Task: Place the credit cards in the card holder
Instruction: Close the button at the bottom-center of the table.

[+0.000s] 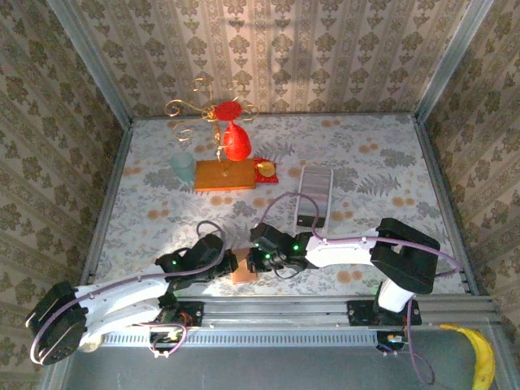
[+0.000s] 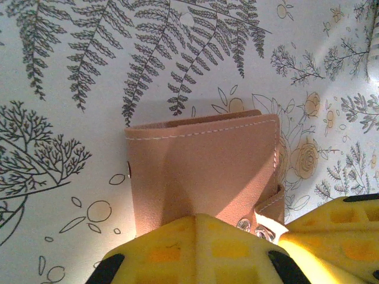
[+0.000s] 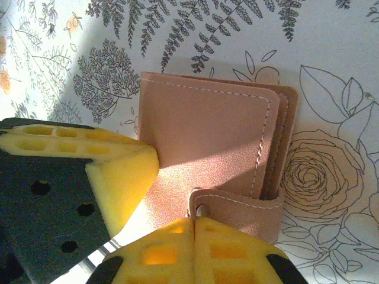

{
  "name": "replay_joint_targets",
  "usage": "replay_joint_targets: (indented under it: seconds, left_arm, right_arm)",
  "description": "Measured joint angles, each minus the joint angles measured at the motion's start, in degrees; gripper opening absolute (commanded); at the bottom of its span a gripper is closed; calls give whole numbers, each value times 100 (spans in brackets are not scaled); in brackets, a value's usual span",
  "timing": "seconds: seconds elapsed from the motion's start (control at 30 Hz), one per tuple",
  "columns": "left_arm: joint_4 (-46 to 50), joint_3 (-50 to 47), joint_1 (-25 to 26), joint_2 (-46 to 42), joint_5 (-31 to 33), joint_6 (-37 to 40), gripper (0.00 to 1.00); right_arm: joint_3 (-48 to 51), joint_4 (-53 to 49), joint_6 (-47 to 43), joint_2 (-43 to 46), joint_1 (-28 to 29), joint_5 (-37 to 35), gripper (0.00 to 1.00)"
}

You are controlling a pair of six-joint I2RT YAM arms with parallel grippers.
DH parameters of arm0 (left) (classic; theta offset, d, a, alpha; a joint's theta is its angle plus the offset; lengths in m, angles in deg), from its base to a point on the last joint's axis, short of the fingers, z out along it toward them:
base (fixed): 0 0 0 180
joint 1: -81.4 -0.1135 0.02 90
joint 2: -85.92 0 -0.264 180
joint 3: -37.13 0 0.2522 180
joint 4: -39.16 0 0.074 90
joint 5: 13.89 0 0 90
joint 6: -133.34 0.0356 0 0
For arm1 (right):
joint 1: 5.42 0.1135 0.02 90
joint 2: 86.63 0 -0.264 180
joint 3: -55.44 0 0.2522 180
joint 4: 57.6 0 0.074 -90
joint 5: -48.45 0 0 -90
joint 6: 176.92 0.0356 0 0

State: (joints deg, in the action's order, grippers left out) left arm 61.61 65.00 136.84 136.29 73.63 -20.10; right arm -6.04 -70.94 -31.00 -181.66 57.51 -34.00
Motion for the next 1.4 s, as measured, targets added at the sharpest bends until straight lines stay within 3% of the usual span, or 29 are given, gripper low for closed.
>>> replay_joint_targets:
  seconds: [0.7, 1.4]
  left_arm:
    - [-37, -302, 9, -562, 103, -125, 0]
    - [1143, -354, -192, -1613, 389, -216, 0]
  right_arm:
    - [-857, -1047, -92, -439, 184, -332, 0]
    - [-1941, -2415, -378, -1056, 334, -579, 0]
